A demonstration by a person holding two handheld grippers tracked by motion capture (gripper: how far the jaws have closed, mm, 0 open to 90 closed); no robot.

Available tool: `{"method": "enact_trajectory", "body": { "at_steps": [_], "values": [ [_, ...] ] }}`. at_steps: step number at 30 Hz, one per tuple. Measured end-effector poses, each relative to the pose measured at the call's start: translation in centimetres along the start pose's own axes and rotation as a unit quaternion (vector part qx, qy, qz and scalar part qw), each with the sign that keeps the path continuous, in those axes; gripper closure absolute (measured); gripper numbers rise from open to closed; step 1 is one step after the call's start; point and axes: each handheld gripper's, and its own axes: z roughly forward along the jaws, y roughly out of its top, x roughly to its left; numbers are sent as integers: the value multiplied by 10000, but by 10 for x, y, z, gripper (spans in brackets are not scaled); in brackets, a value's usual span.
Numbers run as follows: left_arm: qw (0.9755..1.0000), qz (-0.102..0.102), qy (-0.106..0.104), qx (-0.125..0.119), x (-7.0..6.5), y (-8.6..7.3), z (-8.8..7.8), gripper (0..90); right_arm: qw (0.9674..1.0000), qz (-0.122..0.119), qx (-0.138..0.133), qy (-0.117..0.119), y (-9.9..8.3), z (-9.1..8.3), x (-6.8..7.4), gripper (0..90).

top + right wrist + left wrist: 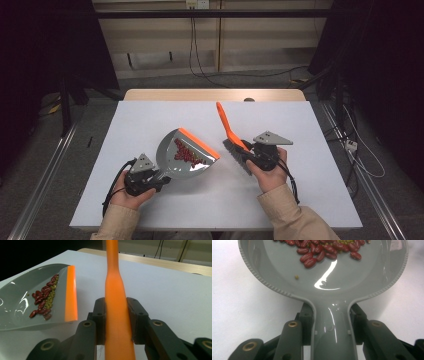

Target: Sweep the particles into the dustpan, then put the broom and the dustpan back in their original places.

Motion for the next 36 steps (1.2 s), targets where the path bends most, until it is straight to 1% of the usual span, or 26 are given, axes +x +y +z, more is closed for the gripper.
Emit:
{"method": "enact_trajectory", "body": {
  "at_steps": [3, 5, 6, 8, 10, 11, 15, 16, 20, 27, 30, 33, 35, 36],
  "values": [
    [10000, -46, 24, -37, 2, 0, 0, 641, 10000, 9, 10, -46, -1, -3, -4, 713],
    [9999, -93, 55, -13, 3, 0, 0, 641, 10000, 20, 6, -74, -2, -4, -6, 713],
    [9999, -66, 87, -26, 5, 0, 0, 641, 10000, 31, -1, -85, -3, -4, -7, 713],
    [9999, -94, 107, -31, 6, 0, 0, 641, 9999, 46, -5, -99, -4, -5, -8, 713],
    [9998, -156, 127, -41, 7, 0, -1, 641, 9999, 62, -9, -87, -4, -6, -8, 713],
    [9998, -126, 133, -45, 8, 0, -1, 641, 9999, 50, 1, -92, -4, -6, -9, 713],
    [9997, -162, 205, -35, 10, 0, -3, 641, 9999, 68, 6, -96, -4, -6, -9, 713],
    [9996, -204, 205, -43, 10, -1, -3, 641, 9999, 80, 5, -88, -4, -6, -9, 713],
    [9993, -270, 250, -80, 12, -1, -4, 641, 9999, 81, 5, -81, -4, -6, -10, 713],
    [9990, -286, 342, -27, 15, -1, -4, 641, 9999, 83, 20, -85, -6, -7, -11, 713],
    [9986, -365, 372, -57, 17, -1, -5, 641, 9999, 101, -12, -90, -6, -8, -12, 713],
    [9982, -441, 403, -102, 18, -1, -4, 641, 9999, 132, -30, -79, -7, -10, -14, 713],
    [9982, -413, 430, -70, 20, -1, -4, 641, 9998, 144, -33, -105, -8, -12, -16, 713],
    [9979, -440, 471, -75, 20, -1, -4, 641, 9998, 149, -27, -121, -8, -13, -18, 713]
  ]
}}
